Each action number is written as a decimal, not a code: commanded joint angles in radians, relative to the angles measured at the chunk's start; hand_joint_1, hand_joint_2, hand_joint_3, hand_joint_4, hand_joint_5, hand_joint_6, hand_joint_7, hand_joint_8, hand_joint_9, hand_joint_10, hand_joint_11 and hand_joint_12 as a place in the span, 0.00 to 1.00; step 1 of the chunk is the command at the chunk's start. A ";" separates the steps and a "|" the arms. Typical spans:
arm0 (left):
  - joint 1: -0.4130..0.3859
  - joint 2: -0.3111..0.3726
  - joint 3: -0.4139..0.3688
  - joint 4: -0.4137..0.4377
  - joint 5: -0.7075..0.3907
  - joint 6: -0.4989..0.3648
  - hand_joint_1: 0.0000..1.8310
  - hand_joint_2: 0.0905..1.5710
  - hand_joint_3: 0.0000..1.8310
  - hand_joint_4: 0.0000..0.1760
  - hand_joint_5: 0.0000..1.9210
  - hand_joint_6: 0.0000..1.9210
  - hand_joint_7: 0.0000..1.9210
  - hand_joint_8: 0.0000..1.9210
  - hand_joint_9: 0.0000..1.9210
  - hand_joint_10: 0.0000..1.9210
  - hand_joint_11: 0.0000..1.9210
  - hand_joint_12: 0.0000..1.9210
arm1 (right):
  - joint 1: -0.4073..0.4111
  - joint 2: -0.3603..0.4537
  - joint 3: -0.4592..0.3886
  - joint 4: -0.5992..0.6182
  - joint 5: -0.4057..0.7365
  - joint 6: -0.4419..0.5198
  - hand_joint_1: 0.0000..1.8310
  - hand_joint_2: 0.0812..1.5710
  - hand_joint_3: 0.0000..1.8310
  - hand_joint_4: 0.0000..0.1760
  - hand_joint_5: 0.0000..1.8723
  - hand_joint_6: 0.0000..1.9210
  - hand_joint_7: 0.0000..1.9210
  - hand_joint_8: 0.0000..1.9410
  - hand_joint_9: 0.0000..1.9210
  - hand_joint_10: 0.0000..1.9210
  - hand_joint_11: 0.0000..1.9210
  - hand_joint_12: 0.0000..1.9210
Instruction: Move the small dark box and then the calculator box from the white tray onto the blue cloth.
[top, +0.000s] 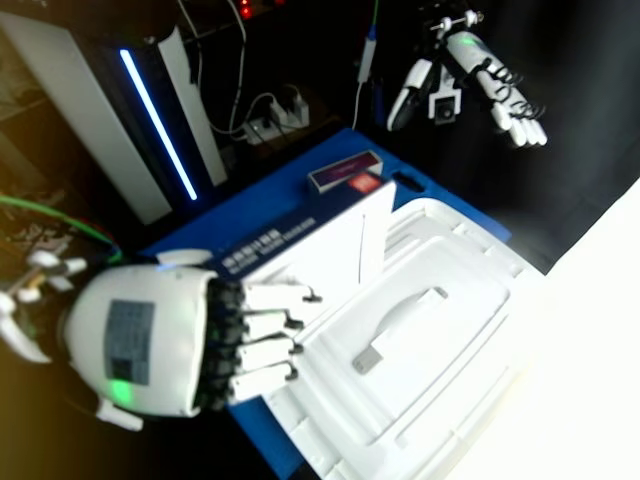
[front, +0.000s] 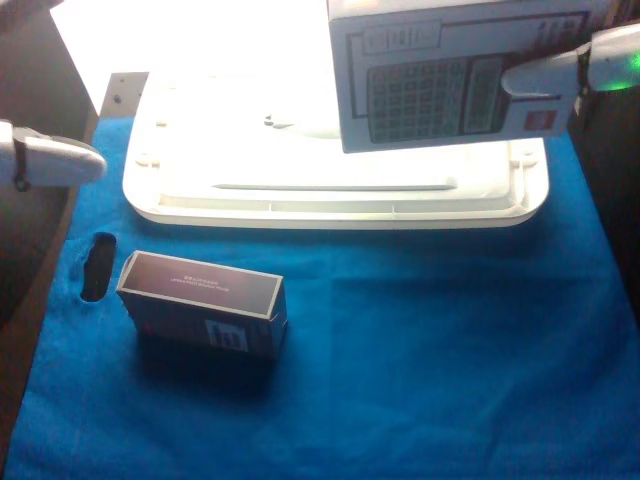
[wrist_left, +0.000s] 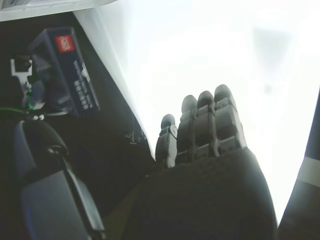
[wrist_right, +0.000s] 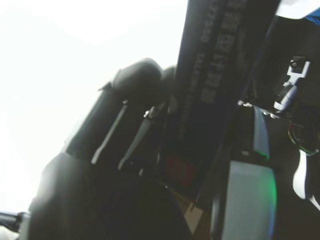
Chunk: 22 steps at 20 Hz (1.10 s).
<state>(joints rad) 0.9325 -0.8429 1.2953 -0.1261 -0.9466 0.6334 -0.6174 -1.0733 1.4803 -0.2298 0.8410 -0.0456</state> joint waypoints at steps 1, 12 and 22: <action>-0.003 0.013 -0.001 -0.039 -0.128 0.004 0.40 0.44 0.00 0.90 0.00 0.00 0.04 0.00 0.01 0.00 0.00 0.00 | 0.012 0.014 -0.016 0.038 0.161 0.013 0.62 0.73 0.00 0.00 0.47 0.58 0.74 0.02 0.63 0.59 0.60 0.79; 0.085 0.038 -0.019 -0.133 -0.178 0.019 0.37 0.44 0.00 0.87 0.00 0.00 0.05 0.01 0.02 0.00 0.01 0.00 | -0.125 0.062 -0.139 0.040 0.301 0.000 0.63 0.70 0.00 0.00 0.52 0.51 0.73 0.31 0.70 0.66 0.64 0.85; 0.196 0.055 -0.054 -0.224 -0.278 0.019 0.37 0.46 0.00 0.89 0.00 0.00 0.04 0.00 0.02 0.00 0.00 0.00 | -0.241 0.072 -0.221 0.102 0.327 -0.113 0.64 0.68 0.00 0.00 0.55 0.46 0.74 0.22 0.71 0.64 0.66 0.85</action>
<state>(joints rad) 1.1366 -0.7979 1.2385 -0.3202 -1.0939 0.6582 -0.8738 -1.0035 1.2594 -0.1692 1.0485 -0.1642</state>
